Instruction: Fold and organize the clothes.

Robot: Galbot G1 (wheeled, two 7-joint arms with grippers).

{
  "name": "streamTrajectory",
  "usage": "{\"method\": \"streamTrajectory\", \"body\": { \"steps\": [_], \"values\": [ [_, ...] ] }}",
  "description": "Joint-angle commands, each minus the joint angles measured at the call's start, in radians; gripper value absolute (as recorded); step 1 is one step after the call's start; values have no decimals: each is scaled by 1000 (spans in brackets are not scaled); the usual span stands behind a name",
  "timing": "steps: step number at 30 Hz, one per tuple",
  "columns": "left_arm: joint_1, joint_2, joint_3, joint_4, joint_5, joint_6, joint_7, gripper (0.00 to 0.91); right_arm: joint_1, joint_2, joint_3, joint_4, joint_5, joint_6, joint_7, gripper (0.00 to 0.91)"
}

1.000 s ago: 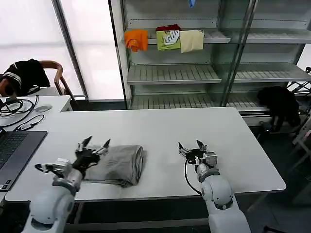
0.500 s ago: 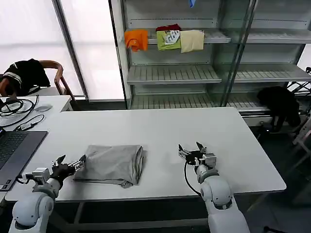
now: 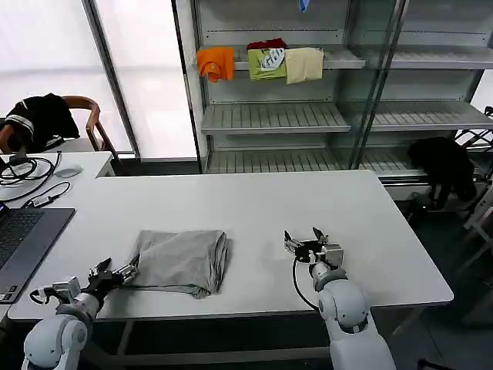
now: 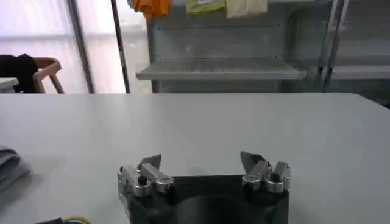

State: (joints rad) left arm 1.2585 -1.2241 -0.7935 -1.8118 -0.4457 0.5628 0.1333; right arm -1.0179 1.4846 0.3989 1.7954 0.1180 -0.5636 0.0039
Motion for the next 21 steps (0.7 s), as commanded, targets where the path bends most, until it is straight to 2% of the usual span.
{"method": "streamTrajectory", "body": {
  "steps": [1,2,3,4,11,17,21],
  "values": [
    [25,-18,4,-14,-10,-20,19,262,-2,1,-2,0,-4,0,1,907],
    [26,-20,5,-16,-10,-21,22,191,-3,1,-2,0,-4,0,1,907],
    [28,-23,8,-18,-9,-25,23,50,-4,2,-2,0,-6,0,1,907],
    [29,-25,11,-19,-9,-30,24,20,-5,2,-2,0,-7,-1,2,907],
    [31,-42,24,-20,-31,-24,24,10,-12,1,-2,8,-13,-2,6,907],
    [25,-52,18,-25,-88,-75,14,0,-18,-2,1,14,-17,-5,10,907],
    [27,-48,6,-30,-139,-72,15,0,-18,-1,0,14,-18,-6,13,907]
  ]
}}
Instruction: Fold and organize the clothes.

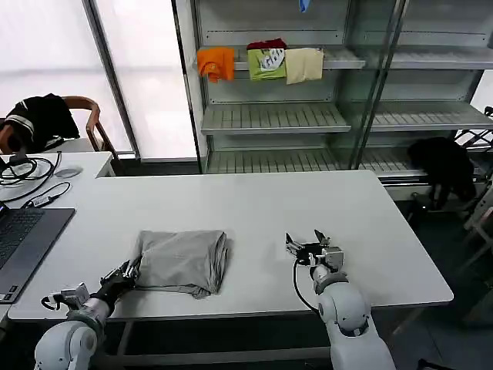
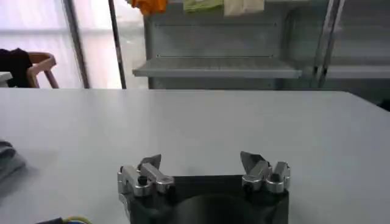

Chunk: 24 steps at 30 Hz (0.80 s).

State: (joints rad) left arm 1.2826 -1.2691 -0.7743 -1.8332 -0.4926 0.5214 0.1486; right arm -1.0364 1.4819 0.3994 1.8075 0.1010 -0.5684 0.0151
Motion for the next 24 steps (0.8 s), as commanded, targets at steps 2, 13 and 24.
{"method": "streamTrajectory", "body": {
  "steps": [2,13,24],
  "values": [
    [4,-2,-26,-10,-117,-31,1,0,3,2,-1,2,-1,-2,3,907],
    [-59,289,-283,5,102,10,111,0,15,2,-3,-18,2,5,1,907],
    [-147,590,-354,-63,174,59,120,0,21,4,1,-39,6,17,-1,907]
  ]
}}
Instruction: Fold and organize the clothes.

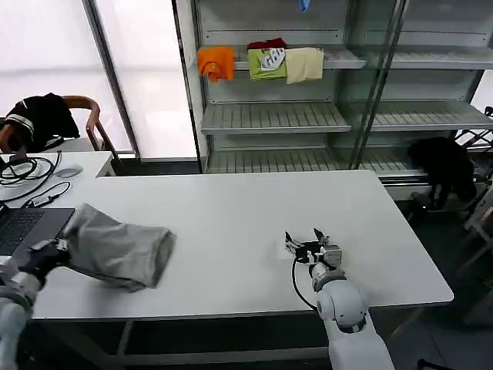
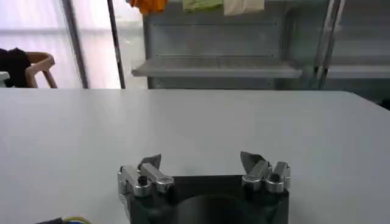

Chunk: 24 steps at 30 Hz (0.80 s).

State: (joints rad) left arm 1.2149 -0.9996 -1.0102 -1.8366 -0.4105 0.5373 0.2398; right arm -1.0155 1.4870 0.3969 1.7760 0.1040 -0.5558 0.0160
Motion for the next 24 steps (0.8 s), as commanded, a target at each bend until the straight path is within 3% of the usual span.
{"method": "streamTrajectory", "body": {
  "steps": [1,6,8,12,15,18,21,24],
  "values": [
    [-80,323,-114,-88,95,44,27,10,0,-4,6,-10,4,5,-1,907],
    [-61,298,-67,-192,127,44,31,20,-3,-14,14,-15,8,10,-2,907],
    [-28,248,-24,-235,174,42,41,20,-5,-13,17,-20,8,13,-2,907],
    [26,58,161,-266,336,37,38,20,-15,-10,20,-31,7,22,-1,907],
    [39,-151,366,-159,525,-88,39,20,-26,-8,20,-43,5,29,0,907],
    [25,-311,506,-56,618,-162,6,30,-40,-9,22,-46,0,32,1,907],
    [2,-358,593,-40,589,-156,-29,20,-48,-17,28,-38,-1,32,0,907],
    [-43,-354,649,-77,499,-108,-72,30,-51,-28,36,-21,-1,28,0,907]
  ]
}}
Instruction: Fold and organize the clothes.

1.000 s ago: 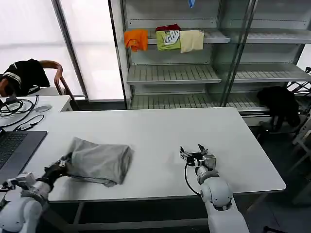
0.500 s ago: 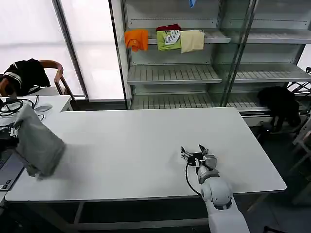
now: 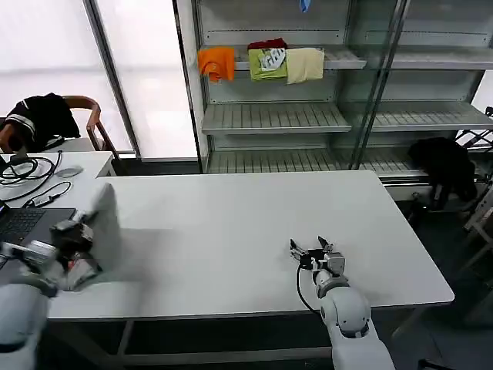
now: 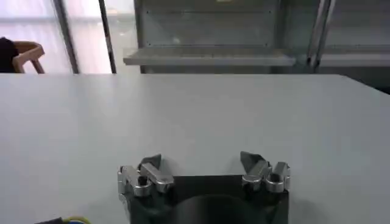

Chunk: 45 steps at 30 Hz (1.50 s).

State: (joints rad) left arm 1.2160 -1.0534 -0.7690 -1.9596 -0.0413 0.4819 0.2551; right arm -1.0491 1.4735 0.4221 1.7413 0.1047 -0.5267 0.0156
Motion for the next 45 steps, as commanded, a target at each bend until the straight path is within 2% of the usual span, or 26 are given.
{"method": "streamTrajectory", "body": {
  "steps": [1,7,14,15,16,17,19,29,33,36,40,43,44,45],
  "values": [
    [-56,-299,423,30,96,-37,-99,30,-18,-16,13,19,-2,-3,0,907],
    [-152,-290,541,-7,-146,40,-230,30,-15,-20,8,56,-4,-16,-4,907],
    [-225,-312,643,63,-157,31,-276,30,0,-1,-21,80,21,2,-32,907],
    [-233,-319,656,72,-154,35,-290,30,8,4,-27,89,65,20,-44,907],
    [-235,-328,663,77,-153,38,-293,736,14,8,-30,97,89,32,-53,907],
    [-235,-334,666,78,-152,37,-293,907,19,10,-33,100,101,36,-55,907],
    [-232,-344,672,73,-155,36,-299,907,39,17,-40,123,151,40,-56,907],
    [-207,-314,626,-71,-287,-20,-372,907,53,37,-70,134,155,51,-33,907],
    [-183,-288,514,-166,-349,-41,-389,907,38,48,-97,145,229,-3,-21,907],
    [-149,-257,403,-180,-351,-43,-379,907,20,60,-133,122,302,-41,15,907],
    [-101,-225,277,-193,-389,-27,-378,907,-1,77,-158,68,318,-51,48,907],
    [-71,-220,235,-201,-400,-20,-362,907,-15,73,-172,35,326,-51,36,907],
    [-63,-220,229,-203,-400,-20,-358,907,-17,65,-183,30,337,-51,31,816],
    [-59,-220,227,-203,-400,-19,-357,907,-18,61,-192,27,340,-52,31,524]
  ]
}}
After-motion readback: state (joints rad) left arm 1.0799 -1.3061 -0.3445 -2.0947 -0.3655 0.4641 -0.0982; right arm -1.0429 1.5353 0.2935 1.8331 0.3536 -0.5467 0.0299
